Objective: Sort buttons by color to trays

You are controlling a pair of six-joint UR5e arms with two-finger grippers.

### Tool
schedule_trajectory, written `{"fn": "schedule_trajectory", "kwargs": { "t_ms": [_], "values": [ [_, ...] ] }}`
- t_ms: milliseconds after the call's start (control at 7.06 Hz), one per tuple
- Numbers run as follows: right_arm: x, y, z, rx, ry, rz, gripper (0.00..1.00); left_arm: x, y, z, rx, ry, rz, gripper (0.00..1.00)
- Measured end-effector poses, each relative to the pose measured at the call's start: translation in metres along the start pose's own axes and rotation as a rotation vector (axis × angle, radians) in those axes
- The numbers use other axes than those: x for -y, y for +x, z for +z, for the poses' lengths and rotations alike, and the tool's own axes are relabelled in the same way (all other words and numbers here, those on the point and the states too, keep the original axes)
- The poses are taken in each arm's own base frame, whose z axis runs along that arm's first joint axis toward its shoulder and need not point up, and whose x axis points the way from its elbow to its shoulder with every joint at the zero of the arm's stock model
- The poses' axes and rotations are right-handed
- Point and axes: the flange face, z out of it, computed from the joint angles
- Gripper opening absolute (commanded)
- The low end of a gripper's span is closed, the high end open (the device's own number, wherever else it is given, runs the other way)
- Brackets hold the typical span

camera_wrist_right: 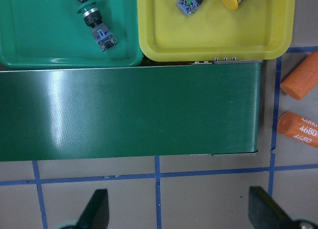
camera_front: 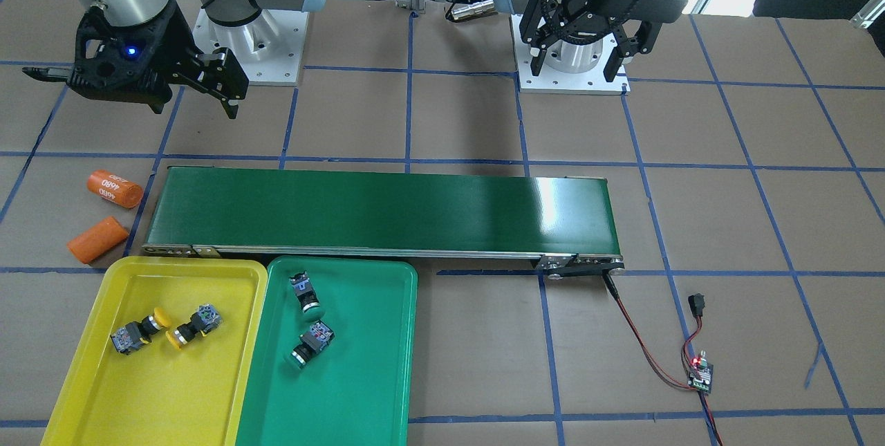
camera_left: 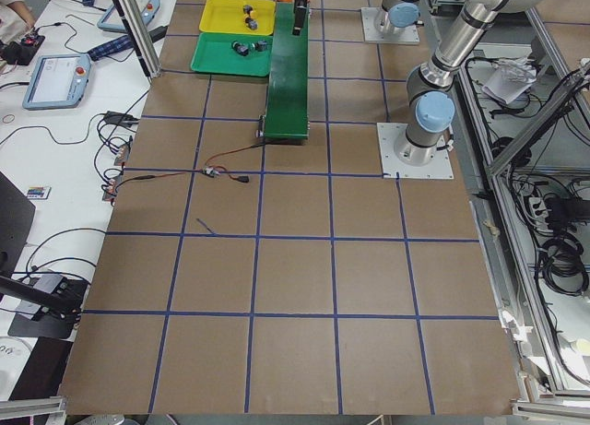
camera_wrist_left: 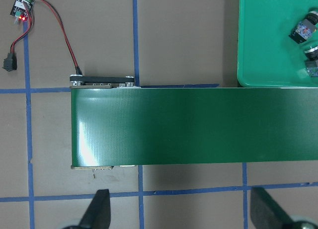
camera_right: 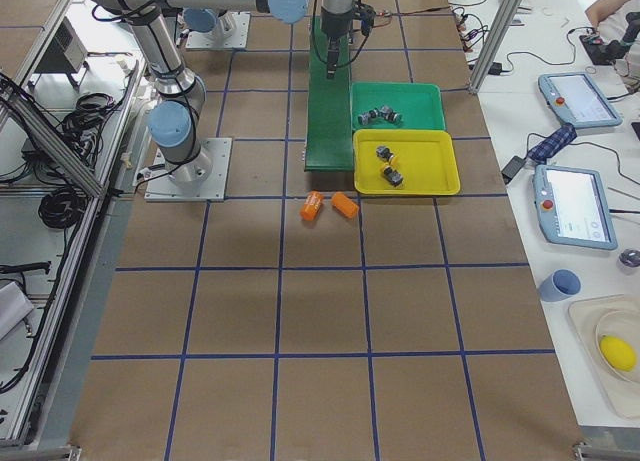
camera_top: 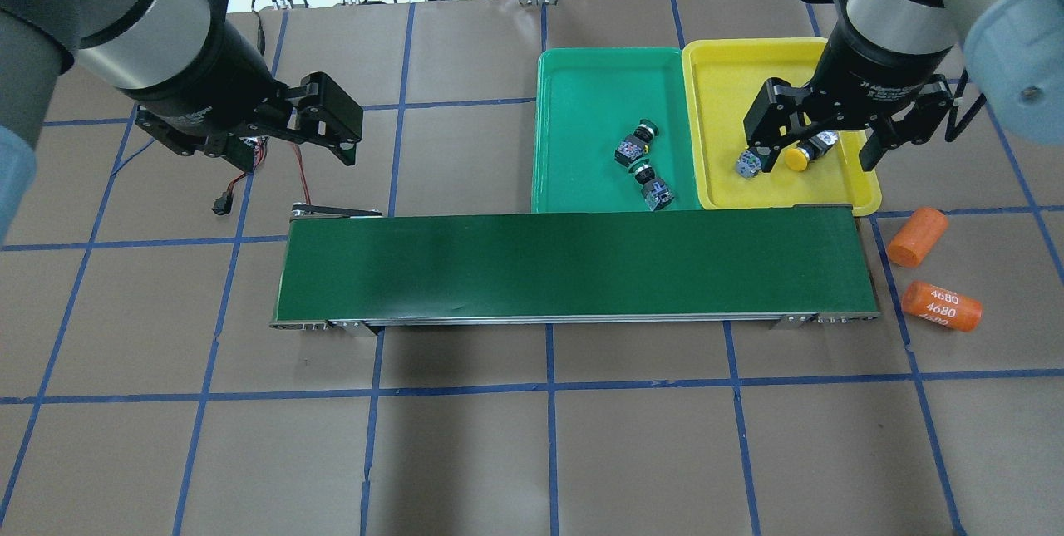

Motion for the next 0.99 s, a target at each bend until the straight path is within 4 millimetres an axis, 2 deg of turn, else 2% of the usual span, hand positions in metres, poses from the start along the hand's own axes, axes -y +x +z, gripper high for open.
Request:
{"fn": "schedule_trajectory", "kwargs": {
  "t_ms": [425,992],
  "values": [
    [0.0017,0.0048,0.0,-0.009,-0.001,-0.05,1.0,-0.0001,-0.0001,-0.0001,0.001,0.0,0.0,1.0],
    [-0.0007,0.0018,-0.0044,0.001,0.009,-0.056,1.0,-0.0003,0.0006,-0.0002,-0.001,0.0,0.001,1.0]
  ]
}}
